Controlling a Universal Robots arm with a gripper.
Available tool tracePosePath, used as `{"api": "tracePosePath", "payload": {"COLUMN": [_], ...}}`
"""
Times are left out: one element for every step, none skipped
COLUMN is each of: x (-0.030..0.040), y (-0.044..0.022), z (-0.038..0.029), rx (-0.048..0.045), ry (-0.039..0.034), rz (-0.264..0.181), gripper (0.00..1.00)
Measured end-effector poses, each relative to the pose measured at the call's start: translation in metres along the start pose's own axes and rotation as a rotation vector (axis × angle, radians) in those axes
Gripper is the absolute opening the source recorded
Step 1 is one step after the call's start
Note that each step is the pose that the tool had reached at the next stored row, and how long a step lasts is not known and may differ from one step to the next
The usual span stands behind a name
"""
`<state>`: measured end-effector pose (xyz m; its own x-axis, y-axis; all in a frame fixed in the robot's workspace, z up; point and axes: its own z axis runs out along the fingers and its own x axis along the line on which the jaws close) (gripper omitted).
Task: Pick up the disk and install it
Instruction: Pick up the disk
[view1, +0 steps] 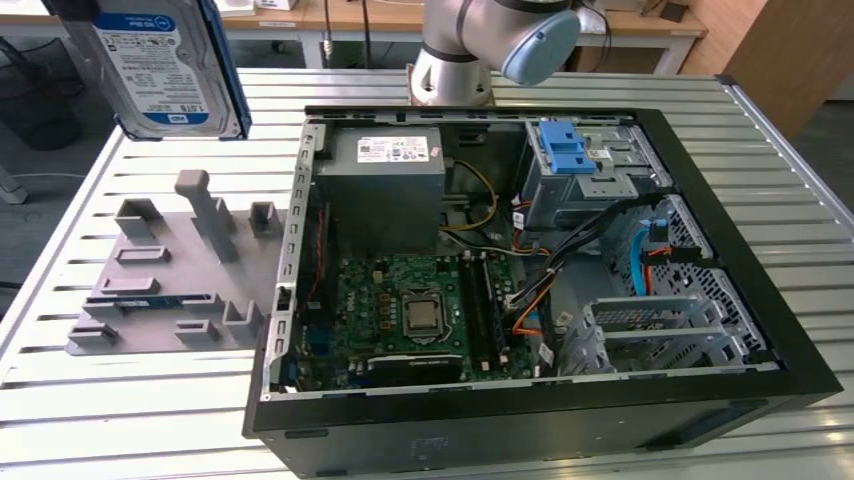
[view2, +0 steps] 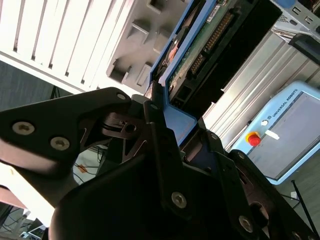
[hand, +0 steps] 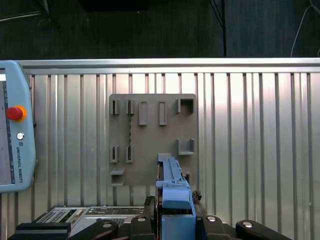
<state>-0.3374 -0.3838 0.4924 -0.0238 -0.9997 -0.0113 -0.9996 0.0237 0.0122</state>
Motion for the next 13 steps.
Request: {"api": "tracePosePath", "payload": {"x": [0.0000,-0.0001,-0.0001,-0.0001,-0.0002,-0.0002,-0.0003,-0.0003,-0.0003,-0.0004,-0.0004,-0.0005,-0.0005], "y": [-0.0018,-0.0035,-0.0053,-0.0070,-0.0088,-0.0104,-0.0122,-0.0138,-0.0155,-0.0172,-0.0188,-0.0204,-0.0220], "z": [0.0000,0.0000,-0.0001,-0.0001,-0.0001,-0.0001,-0.0001,-0.0002,-0.0002,-0.0003,-0.0002,-0.0002,-0.0002], "rx": [0.0000,0.0000,0.0000,0.0000,0.0000,0.0000,-0.0001,-0.0001,-0.0001,-0.0002,-0.0001,-0.0001,-0.0001], "ry": [0.0000,0.0000,0.0000,0.0000,-0.0001,0.0000,0.0000,0.0000,0.0000,0.0000,0.0000,0.0000,0.0000], "rz": [0.000,0.000,0.000,0.000,0.000,0.000,0.000,0.000,0.000,0.000,0.000,0.000,0.000], "gripper": [0.36,0.36,0.36,0.36,0.36,0.36,0.36,0.36,0.36,0.36,0.36,0.36,0.36]}}
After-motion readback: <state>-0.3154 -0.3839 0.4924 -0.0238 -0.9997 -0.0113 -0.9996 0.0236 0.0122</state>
